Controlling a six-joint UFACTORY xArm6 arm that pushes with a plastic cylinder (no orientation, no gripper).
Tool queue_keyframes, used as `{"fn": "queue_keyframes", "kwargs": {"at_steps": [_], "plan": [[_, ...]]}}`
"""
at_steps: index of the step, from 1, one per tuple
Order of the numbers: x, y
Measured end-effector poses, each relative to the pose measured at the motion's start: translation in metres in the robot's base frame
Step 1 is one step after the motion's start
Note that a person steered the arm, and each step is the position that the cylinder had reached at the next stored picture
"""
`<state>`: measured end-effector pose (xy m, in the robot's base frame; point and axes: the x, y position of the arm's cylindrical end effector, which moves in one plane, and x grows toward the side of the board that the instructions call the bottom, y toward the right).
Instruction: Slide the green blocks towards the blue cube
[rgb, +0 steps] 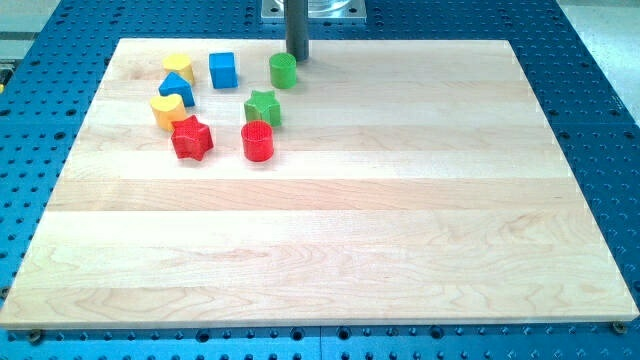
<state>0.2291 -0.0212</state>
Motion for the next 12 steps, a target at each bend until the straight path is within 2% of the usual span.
{"fn": "queue_keyframes", "kwargs": {"at_steps": [2, 4, 6, 8, 12], "plan": [[0.008, 0.003], [0.026, 0.031], [0.032, -0.007], [0.055, 0.002], [0.054, 0.002]]}}
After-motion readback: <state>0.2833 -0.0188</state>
